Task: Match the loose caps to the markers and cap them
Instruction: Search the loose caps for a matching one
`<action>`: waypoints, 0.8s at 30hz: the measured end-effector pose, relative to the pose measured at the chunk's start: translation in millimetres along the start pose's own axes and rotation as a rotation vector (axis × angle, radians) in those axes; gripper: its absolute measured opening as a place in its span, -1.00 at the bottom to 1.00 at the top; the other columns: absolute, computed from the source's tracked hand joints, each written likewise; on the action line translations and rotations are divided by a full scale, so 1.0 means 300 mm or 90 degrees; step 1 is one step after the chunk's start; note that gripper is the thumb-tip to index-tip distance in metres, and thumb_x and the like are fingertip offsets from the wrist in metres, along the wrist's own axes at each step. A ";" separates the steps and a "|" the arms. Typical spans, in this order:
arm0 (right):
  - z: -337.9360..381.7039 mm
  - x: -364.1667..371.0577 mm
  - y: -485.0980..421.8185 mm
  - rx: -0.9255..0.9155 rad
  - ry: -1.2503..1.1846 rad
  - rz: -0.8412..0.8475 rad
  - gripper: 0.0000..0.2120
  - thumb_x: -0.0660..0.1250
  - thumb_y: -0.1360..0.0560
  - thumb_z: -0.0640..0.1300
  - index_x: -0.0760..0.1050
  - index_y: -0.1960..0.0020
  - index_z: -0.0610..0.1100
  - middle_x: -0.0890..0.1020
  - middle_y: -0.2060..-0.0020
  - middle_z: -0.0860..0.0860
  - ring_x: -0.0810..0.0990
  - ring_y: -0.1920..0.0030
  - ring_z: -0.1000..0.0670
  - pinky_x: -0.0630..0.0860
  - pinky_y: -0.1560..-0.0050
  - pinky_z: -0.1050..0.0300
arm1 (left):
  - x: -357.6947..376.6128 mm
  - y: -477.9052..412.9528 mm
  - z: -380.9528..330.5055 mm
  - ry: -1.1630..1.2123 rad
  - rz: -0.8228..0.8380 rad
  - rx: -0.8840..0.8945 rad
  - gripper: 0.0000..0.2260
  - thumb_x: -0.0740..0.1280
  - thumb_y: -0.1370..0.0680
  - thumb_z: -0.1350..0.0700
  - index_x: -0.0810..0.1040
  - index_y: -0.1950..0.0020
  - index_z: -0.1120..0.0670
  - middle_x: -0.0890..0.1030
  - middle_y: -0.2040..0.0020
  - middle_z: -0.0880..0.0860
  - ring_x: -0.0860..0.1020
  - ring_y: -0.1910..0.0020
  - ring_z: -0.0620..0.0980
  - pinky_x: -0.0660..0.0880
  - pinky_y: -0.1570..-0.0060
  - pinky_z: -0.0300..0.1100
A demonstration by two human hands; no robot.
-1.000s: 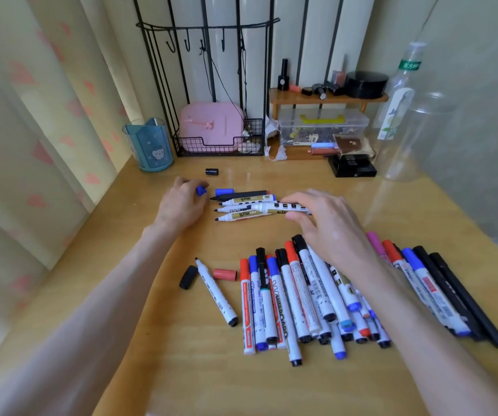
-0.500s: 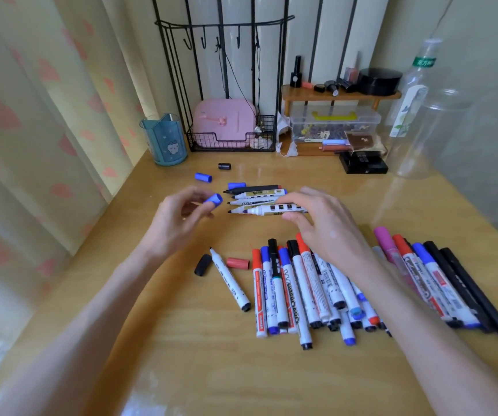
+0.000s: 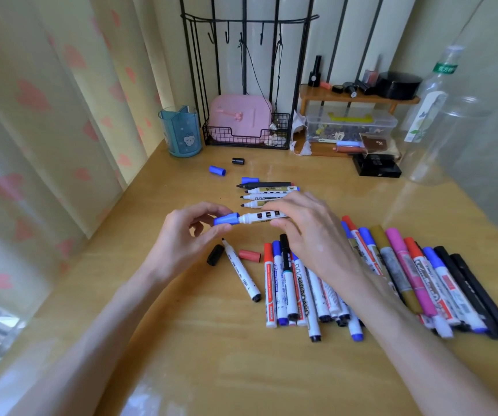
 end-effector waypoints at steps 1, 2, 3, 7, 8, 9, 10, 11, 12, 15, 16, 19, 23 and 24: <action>0.007 0.002 0.001 -0.006 0.002 -0.002 -0.75 0.42 -0.59 -0.21 0.64 -0.26 -0.07 0.64 -0.04 0.06 0.55 -0.09 0.02 0.51 -0.18 -0.06 | -0.001 0.001 -0.002 -0.010 -0.003 0.008 -0.84 0.50 -0.56 0.03 0.70 -0.12 -0.01 0.72 -0.06 -0.16 0.65 0.02 0.00 0.51 0.12 0.11; 0.014 0.003 0.003 -0.011 0.003 -0.005 -0.74 0.43 -0.59 -0.21 0.64 -0.26 -0.07 0.63 -0.03 0.07 0.54 -0.08 0.02 0.51 -0.17 -0.04 | -0.004 0.003 -0.003 -0.022 -0.007 0.017 -0.84 0.49 -0.57 0.03 0.71 -0.14 -0.01 0.72 -0.06 -0.16 0.64 0.02 0.00 0.51 0.12 0.06; 0.019 0.003 0.004 -0.016 0.001 -0.009 -0.73 0.43 -0.59 -0.21 0.64 -0.27 -0.07 0.63 -0.02 0.07 0.53 -0.07 0.03 0.51 -0.16 -0.03 | -0.007 0.004 -0.006 -0.035 -0.012 0.026 -0.83 0.48 -0.57 0.03 0.71 -0.15 -0.01 0.72 -0.05 -0.16 0.64 0.01 0.00 0.51 0.11 0.02; 0.024 -0.007 0.003 -0.028 -0.003 -0.022 -0.72 0.44 -0.58 -0.23 0.65 -0.27 -0.08 0.62 0.01 0.07 0.52 -0.05 0.03 0.51 -0.14 -0.02 | -0.013 0.006 -0.021 -0.065 -0.021 0.053 -0.83 0.47 -0.59 0.06 0.70 -0.17 0.02 0.71 -0.07 -0.16 0.65 -0.04 0.00 0.54 0.04 -0.05; 0.021 -0.010 0.002 -0.028 0.002 -0.026 -0.72 0.44 -0.57 -0.24 0.65 -0.27 -0.09 0.63 0.01 0.06 0.52 -0.04 0.03 0.51 -0.12 -0.04 | -0.013 0.006 -0.025 -0.063 -0.023 0.056 -0.84 0.48 -0.59 0.08 0.69 -0.16 0.04 0.71 -0.08 -0.16 0.66 -0.05 0.00 0.54 0.04 -0.06; 0.017 -0.012 0.000 -0.028 0.007 -0.030 -0.73 0.44 -0.57 -0.25 0.65 -0.26 -0.09 0.63 0.02 0.05 0.52 -0.03 0.02 0.51 -0.11 -0.05 | -0.014 0.006 -0.026 -0.061 -0.024 0.057 -0.84 0.48 -0.59 0.08 0.69 -0.16 0.04 0.71 -0.09 -0.15 0.66 -0.05 0.00 0.55 0.04 -0.06; 0.014 -0.015 -0.001 -0.028 0.008 -0.034 -0.73 0.44 -0.57 -0.25 0.65 -0.25 -0.10 0.62 0.02 0.05 0.52 -0.02 0.01 0.51 -0.10 -0.06 | -0.016 0.006 -0.025 -0.059 -0.023 0.055 -0.84 0.48 -0.59 0.09 0.68 -0.16 0.04 0.70 -0.09 -0.15 0.66 -0.05 0.00 0.55 0.05 -0.06; 0.013 -0.018 -0.001 -0.030 0.008 -0.037 -0.73 0.43 -0.57 -0.26 0.66 -0.25 -0.10 0.62 0.02 0.04 0.51 -0.01 0.00 0.51 -0.10 -0.07 | -0.017 0.006 -0.024 -0.057 -0.021 0.055 -0.85 0.48 -0.59 0.08 0.68 -0.15 0.04 0.70 -0.09 -0.15 0.66 -0.04 0.00 0.55 0.06 -0.06; 0.014 -0.017 -0.001 -0.032 0.006 -0.037 -0.73 0.43 -0.57 -0.26 0.66 -0.25 -0.10 0.62 0.03 0.04 0.51 -0.01 0.00 0.52 -0.10 -0.07 | -0.014 0.008 -0.024 -0.057 -0.017 0.057 -0.85 0.48 -0.59 0.08 0.68 -0.15 0.03 0.70 -0.08 -0.15 0.66 -0.04 0.01 0.55 0.07 -0.07; 0.036 -0.010 0.003 -0.044 -0.005 -0.017 -0.71 0.44 -0.57 -0.24 0.65 -0.28 -0.10 0.62 0.02 0.05 0.52 -0.04 0.01 0.52 -0.13 -0.03 | 0.001 0.015 -0.032 -0.064 -0.010 0.067 -0.85 0.48 -0.59 0.09 0.68 -0.15 0.03 0.70 -0.07 -0.16 0.66 -0.02 0.00 0.56 0.09 -0.07; 0.046 -0.006 0.005 -0.050 -0.009 -0.010 -0.71 0.44 -0.57 -0.23 0.64 -0.29 -0.10 0.62 0.02 0.04 0.53 -0.05 0.00 0.52 -0.13 -0.01 | 0.005 0.017 -0.034 -0.065 -0.015 0.067 -0.85 0.49 -0.59 0.10 0.69 -0.16 0.04 0.71 -0.07 -0.16 0.66 0.00 0.00 0.57 0.08 -0.07; 0.060 -0.002 0.007 -0.059 -0.020 0.001 -0.70 0.45 -0.56 -0.25 0.65 -0.28 -0.15 0.65 0.03 0.01 0.58 -0.03 -0.03 0.54 -0.09 0.04 | 0.000 0.022 -0.040 -0.068 -0.041 0.065 -0.83 0.50 -0.57 0.07 0.72 -0.15 0.04 0.72 -0.02 -0.16 0.69 0.07 -0.04 0.60 0.04 -0.09; 0.051 0.006 0.018 -0.055 -0.033 0.005 -0.73 0.45 -0.54 -0.33 0.67 -0.23 -0.20 0.68 0.06 -0.03 0.62 0.00 -0.07 0.59 -0.03 -0.01 | 0.016 0.030 -0.063 -0.084 -0.034 0.101 -0.83 0.49 -0.58 0.11 0.73 -0.15 0.09 0.70 0.09 -0.10 0.67 0.15 -0.04 0.60 0.05 -0.16; 0.048 0.009 0.020 -0.053 -0.039 0.007 -0.73 0.44 -0.54 -0.35 0.67 -0.23 -0.21 0.69 0.07 -0.04 0.62 0.01 -0.07 0.60 -0.03 -0.04 | 0.019 0.032 -0.067 -0.083 -0.035 0.106 -0.84 0.49 -0.58 0.13 0.73 -0.15 0.10 0.69 0.11 -0.08 0.66 0.16 -0.03 0.60 0.06 -0.16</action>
Point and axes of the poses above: each hand's wrist, its own y-axis away from the middle knuckle, its own x-axis out of the palm, z = x × y, the point moved 6 cm from there along -y, towards the middle knuckle
